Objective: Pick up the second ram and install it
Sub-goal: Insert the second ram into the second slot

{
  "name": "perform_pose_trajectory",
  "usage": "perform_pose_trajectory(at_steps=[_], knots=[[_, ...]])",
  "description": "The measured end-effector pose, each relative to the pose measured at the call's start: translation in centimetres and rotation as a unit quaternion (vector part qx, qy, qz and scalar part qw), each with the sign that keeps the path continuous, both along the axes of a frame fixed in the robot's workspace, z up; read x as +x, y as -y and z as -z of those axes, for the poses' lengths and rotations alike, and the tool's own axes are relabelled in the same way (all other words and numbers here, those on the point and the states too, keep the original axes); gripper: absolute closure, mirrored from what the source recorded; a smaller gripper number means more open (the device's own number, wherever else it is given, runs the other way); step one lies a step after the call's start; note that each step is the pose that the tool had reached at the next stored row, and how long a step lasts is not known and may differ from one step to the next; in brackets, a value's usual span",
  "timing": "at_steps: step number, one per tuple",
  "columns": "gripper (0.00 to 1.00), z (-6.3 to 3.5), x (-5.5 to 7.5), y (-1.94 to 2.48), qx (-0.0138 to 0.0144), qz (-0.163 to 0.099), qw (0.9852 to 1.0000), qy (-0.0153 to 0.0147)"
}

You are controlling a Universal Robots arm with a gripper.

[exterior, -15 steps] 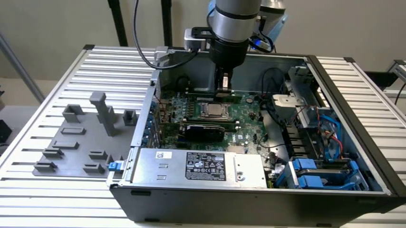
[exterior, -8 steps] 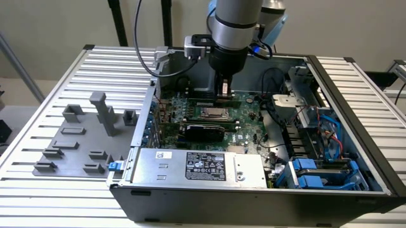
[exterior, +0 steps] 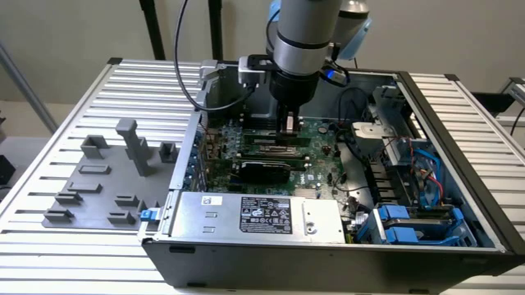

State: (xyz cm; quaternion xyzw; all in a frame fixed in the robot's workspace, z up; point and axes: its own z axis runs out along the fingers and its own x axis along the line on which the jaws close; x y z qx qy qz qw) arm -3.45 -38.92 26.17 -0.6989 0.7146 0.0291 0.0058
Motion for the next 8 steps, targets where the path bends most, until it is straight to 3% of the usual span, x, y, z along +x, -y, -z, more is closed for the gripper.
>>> perform_pose_trajectory(at_steps=[8], knots=[[0.86, 1.46, 0.0, 0.01, 0.0, 0.003, 1.0, 0.0]])
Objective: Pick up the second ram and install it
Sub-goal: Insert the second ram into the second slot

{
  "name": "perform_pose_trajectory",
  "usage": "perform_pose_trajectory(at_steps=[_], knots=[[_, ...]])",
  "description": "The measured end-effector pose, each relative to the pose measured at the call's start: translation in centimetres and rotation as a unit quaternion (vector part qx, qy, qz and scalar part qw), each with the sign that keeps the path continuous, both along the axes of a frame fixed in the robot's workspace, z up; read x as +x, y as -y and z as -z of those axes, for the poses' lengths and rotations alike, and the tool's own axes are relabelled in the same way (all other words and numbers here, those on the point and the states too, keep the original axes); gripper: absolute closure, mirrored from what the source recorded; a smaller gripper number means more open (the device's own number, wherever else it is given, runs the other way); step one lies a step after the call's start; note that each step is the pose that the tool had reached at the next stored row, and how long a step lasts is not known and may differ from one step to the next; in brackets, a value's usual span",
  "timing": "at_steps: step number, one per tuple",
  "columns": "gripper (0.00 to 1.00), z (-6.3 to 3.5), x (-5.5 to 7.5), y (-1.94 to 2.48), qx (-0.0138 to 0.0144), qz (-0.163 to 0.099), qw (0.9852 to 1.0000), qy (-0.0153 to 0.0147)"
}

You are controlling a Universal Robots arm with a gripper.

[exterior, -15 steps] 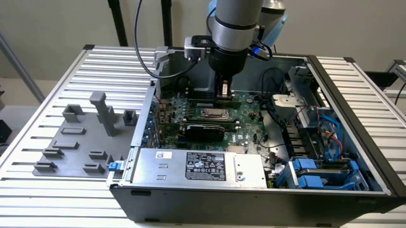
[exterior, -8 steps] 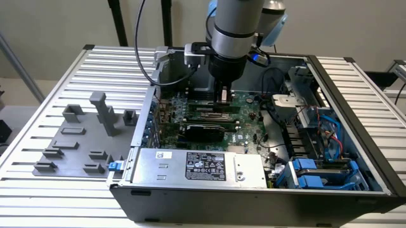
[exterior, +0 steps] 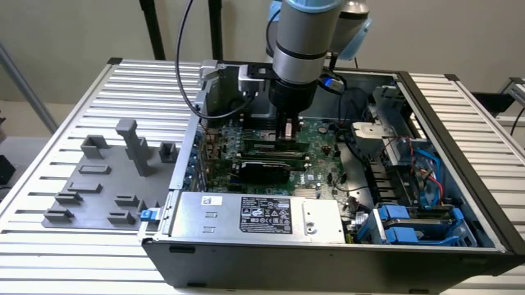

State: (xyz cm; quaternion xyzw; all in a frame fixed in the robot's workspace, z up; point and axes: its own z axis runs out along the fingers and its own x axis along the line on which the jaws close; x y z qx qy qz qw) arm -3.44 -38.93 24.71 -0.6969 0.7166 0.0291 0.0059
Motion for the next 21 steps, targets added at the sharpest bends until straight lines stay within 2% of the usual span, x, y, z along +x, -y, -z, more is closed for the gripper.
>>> perform_pose_trajectory(at_steps=[10, 21], knots=[[0.86, 1.69, 0.0, -0.01, 0.0001, 0.003, 1.0, 0.0], [0.86, 1.78, -0.1, -0.03, 0.0001, 0.003, 1.0, -0.0007]])
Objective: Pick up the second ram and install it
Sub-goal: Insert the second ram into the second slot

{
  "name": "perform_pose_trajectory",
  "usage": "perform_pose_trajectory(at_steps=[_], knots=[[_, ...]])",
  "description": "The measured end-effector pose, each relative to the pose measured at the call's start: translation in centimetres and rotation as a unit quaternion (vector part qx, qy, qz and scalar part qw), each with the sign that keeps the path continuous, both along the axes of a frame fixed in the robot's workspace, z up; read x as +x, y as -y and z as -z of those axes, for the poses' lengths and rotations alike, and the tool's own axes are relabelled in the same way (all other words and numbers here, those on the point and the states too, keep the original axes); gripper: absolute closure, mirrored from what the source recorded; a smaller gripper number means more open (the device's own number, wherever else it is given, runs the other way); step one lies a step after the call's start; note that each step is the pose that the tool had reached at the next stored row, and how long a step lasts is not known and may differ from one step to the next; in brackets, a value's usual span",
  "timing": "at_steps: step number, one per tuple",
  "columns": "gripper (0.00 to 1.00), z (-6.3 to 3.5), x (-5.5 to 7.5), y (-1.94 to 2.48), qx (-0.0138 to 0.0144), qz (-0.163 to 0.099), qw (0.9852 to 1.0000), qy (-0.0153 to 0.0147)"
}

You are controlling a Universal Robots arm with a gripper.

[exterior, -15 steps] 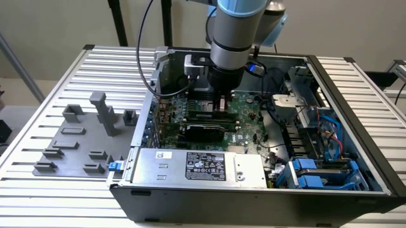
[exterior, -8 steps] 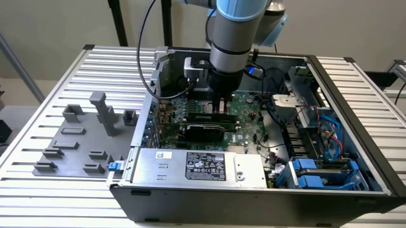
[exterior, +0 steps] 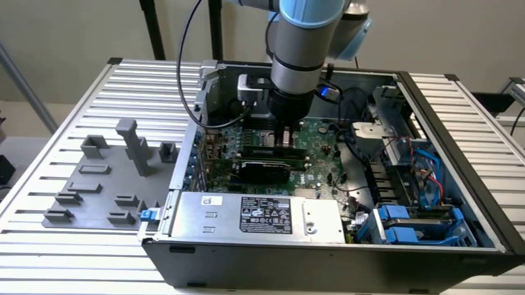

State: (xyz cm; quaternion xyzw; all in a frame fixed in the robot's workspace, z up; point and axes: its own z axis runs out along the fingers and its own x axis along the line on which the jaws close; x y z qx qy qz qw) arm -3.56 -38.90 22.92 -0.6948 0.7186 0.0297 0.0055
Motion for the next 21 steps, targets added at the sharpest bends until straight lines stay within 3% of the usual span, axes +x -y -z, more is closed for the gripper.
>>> perform_pose_trajectory(at_steps=[12, 21], knots=[[0.86, 0.16, -0.09, -0.19, -0.0001, -0.002, 1.0, 0.0], [0.86, 0.41, -0.1, -0.18, -0.0024, -0.002, 1.0, 0.0]])
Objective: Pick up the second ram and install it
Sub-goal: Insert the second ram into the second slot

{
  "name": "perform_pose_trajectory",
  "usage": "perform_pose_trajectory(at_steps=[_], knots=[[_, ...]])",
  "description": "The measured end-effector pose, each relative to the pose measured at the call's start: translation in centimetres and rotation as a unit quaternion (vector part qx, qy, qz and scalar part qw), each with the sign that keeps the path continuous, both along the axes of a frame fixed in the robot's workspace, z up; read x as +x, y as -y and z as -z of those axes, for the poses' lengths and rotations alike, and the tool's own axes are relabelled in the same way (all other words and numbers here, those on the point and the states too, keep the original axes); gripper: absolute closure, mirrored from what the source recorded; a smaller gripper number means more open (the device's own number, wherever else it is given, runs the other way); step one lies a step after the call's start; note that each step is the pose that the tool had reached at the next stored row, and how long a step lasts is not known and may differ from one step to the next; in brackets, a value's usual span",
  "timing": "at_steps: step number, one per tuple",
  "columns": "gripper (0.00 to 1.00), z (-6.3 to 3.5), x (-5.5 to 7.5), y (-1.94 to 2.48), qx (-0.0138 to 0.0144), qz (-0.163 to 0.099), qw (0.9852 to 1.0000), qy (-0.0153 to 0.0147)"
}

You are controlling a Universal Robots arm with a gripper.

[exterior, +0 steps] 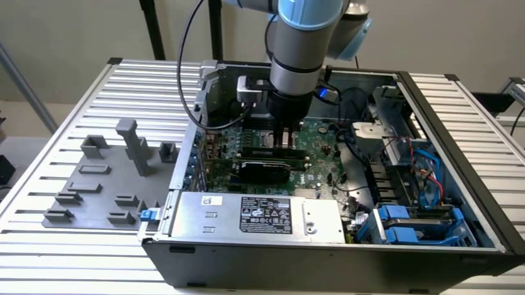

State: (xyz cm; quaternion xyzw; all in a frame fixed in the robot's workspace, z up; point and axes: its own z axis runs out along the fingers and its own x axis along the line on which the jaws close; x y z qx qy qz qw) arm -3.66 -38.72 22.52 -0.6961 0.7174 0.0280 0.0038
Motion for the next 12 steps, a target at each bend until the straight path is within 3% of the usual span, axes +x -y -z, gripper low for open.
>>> perform_pose_trajectory(at_steps=[12], knots=[[0.86, 0.22, -0.07, -0.13, -0.0002, 0.0, 1.0, 0.0]])
